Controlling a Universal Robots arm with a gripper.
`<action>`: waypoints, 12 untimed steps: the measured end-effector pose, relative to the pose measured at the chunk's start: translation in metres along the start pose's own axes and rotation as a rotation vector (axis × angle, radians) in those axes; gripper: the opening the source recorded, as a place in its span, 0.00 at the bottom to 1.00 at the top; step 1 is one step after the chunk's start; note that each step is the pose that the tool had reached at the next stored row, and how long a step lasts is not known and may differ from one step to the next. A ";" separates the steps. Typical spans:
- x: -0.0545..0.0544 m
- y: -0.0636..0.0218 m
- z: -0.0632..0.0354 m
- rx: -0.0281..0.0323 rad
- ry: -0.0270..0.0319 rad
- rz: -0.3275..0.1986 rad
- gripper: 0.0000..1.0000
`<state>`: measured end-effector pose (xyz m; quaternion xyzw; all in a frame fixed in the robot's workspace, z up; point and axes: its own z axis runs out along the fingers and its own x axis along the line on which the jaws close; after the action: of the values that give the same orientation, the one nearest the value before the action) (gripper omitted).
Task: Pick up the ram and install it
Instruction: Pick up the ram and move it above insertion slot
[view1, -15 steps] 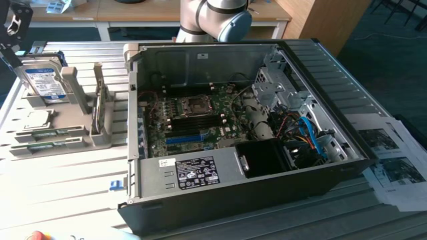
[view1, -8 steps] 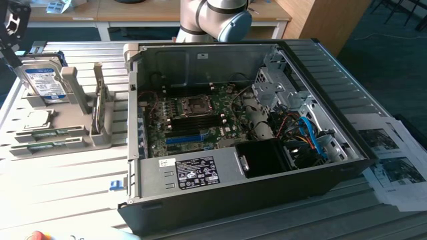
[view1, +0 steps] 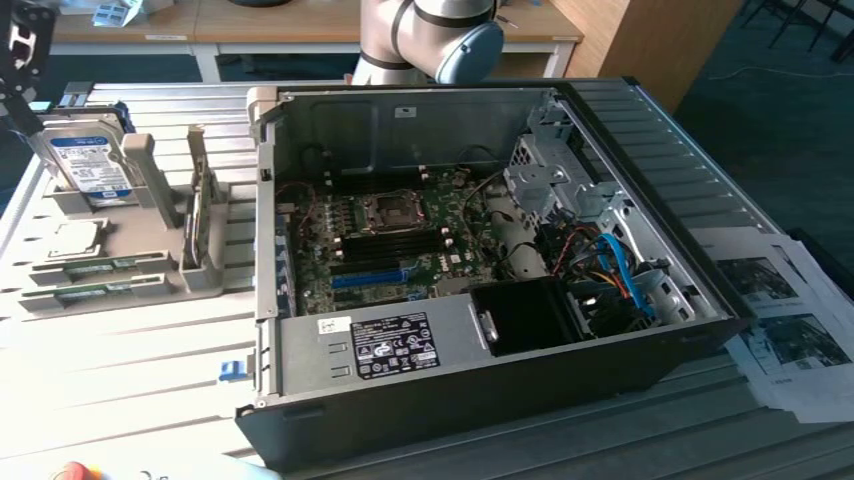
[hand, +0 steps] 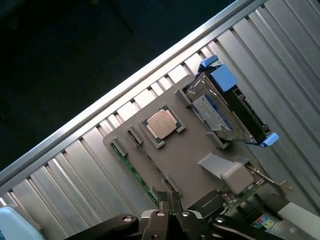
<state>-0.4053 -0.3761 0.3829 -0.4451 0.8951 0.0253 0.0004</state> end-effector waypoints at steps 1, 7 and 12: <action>0.000 0.0000 0.0000 -0.0004 0.0008 -0.019 0.10; 0.000 0.0000 0.0000 -0.0030 0.0057 -0.127 0.10; 0.000 -0.0001 0.0001 -0.0051 0.0098 -0.218 0.10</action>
<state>-0.4053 -0.3762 0.3828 -0.5401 0.8412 0.0253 -0.0023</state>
